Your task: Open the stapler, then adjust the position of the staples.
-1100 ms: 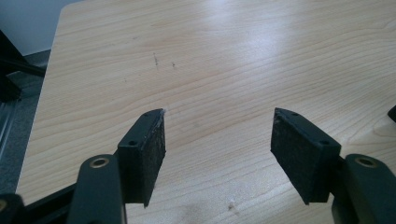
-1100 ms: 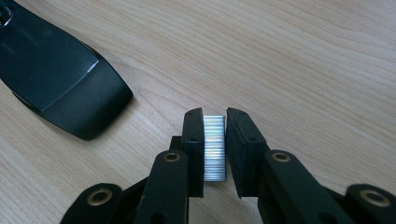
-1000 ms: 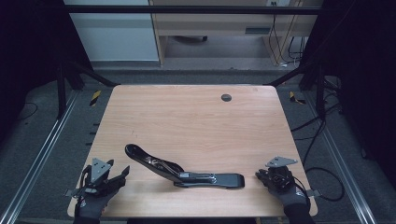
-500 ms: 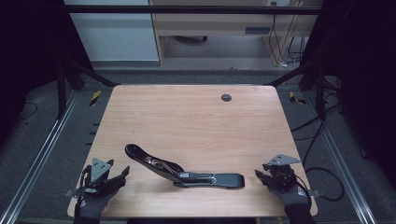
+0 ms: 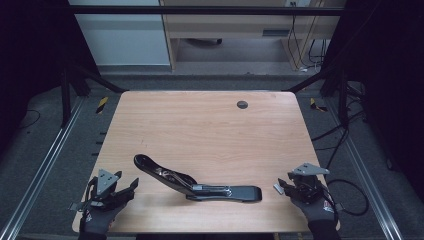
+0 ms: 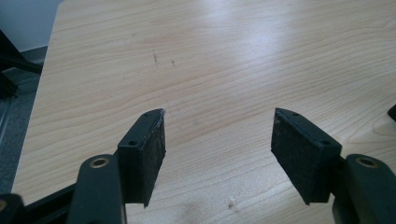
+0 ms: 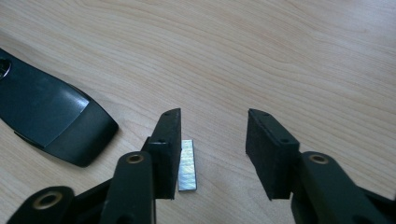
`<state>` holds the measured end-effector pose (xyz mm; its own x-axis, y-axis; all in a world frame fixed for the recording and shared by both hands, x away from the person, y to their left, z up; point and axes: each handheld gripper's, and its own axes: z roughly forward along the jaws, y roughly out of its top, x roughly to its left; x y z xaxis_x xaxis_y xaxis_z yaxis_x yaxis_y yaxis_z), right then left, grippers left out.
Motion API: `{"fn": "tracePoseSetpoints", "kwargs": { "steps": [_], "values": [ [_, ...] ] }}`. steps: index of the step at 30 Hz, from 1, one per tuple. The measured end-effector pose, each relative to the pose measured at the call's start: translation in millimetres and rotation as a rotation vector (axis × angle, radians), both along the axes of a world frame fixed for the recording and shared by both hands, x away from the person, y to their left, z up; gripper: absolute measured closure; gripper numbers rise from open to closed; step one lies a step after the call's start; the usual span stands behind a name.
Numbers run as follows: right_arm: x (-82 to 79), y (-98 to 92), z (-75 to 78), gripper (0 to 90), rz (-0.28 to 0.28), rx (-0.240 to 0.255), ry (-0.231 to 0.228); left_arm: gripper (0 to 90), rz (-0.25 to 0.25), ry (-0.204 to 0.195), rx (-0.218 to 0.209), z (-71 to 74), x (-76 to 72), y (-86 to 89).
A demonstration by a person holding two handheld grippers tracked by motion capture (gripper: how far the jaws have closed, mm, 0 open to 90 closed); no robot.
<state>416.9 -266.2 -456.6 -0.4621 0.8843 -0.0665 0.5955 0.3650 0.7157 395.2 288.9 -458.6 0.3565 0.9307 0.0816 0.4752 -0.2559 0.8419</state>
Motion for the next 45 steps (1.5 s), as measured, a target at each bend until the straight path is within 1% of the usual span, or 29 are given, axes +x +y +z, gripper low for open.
{"fn": "tracePoseSetpoints", "kwargs": {
  "steps": [3,4,5,6,8,11,12,13,16,22,24,26,29,31,32,33,34,35,36,37,38,40,41,45],
  "values": [
    [-0.5,1.3,1.8,58.5,0.016,-0.005,-0.004,34.6,-0.001,0.003,-0.003,-0.4,0.6,0.3],
    [0.1,1.3,1.9,58.2,0.036,-0.014,-0.003,34.6,-0.002,0.003,-0.004,-0.4,0.6,0.2],
    [-0.5,2.8,2.6,59.1,0.030,-0.013,0.005,34.6,-0.003,0.003,-0.004,-0.3,0.6,0.2],
    [-0.1,3.2,2.2,61.0,0.048,-0.012,0.010,34.6,-0.003,0.002,-0.003,-0.2,0.6,0.2],
    [0.3,4.7,0.9,61.1,0.060,-0.043,0.007,34.5,-0.003,0.003,-0.002,0.0,0.7,0.3],
    [2.6,6.9,-1.2,62.0,0.068,-0.059,0.037,34.5,-0.005,0.005,0.004,-0.3,0.8,-0.3],
    [3.7,8.0,-1.4,63.1,0.068,-0.059,0.054,34.4,-0.006,0.005,0.005,-0.3,0.9,-0.4],
    [4.6,8.3,-1.9,63.8,0.071,-0.071,0.050,34.4,-0.005,0.005,0.006,-0.3,1.0,-0.5],
    [5.7,9.6,-1.6,63.6,0.069,-0.080,0.081,34.2,-0.007,0.008,0.012,-0.5,1.3,-0.8],
    [7.5,10.8,-3.2,64.7,0.095,-0.117,0.098,33.9,-0.010,0.011,0.012,-1.3,1.9,-1.0],
    [8.2,11.8,-2.0,63.2,0.090,-0.114,0.108,33.9,-0.009,0.013,0.012,-1.5,2.1,-0.9],
    [9.8,12.1,-1.3,61.9,0.081,-0.115,0.130,33.9,-0.010,0.012,0.012,-1.0,1.5,-1.3],
    [9.8,12.4,-2.5,63.0,0.074,-0.110,0.143,33.9,-0.010,0.012,0.016,-0.9,1.3,-2.0],
    [9.8,12.7,-2.9,63.9,0.076,-0.116,0.151,33.9,-0.010,0.010,0.022,-0.8,1.3,-2.8],
    [10.0,12.4,-3.5,64.4,0.083,-0.129,0.146,33.9,-0.011,0.010,0.026,-0.8,1.1,-3.1],
    [9.7,13.1,-3.5,65.0,0.079,-0.129,0.156,33.9,-0.011,0.010,0.026,-0.9,0.9,-3.4],
    [9.9,13.7,-4.7,65.3,0.079,-0.130,0.152,33.9,-0.012,0.010,0.028,-0.9,0.8,-3.5],
    [9.9,14.6,-5.2,66.0,0.073,-0.124,0.165,33.9,-0.012,0.010,0.027,-1.0,0.9,-3.4],
    [10.6,14.9,-6.6,66.4,0.077,-0.129,0.163,33.9,-0.011,0.012,0.026,-1.1,1.1,-3.2],
    [11.6,16.0,-8.2,67.2,0.078,-0.126,0.177,33.9,-0.011,0.012,0.025,-1.2,1.3,-3.1],
    [12.4,16.7,-9.4,67.6,0.079,-0.135,0.179,33.9,-0.011,0.013,0.025,-1.3,1.5,-3.0],
    [13.9,18.3,-10.6,68.9,0.068,-0.122,0.194,33.9,-0.012,0.015,0.028,-1.3,1.5,-3.1],
    [15.1,17.8,-11.1,69.5,0.065,-0.127,0.195,33.9,-0.012,0.014,0.028,-1.3,1.5,-3.3],
    [17.6,16.9,-12.2,71.2,0.051,-0.111,0.205,33.9,-0.015,0.014,0.030,-1.3,1.5,-3.8]
  ]
}}
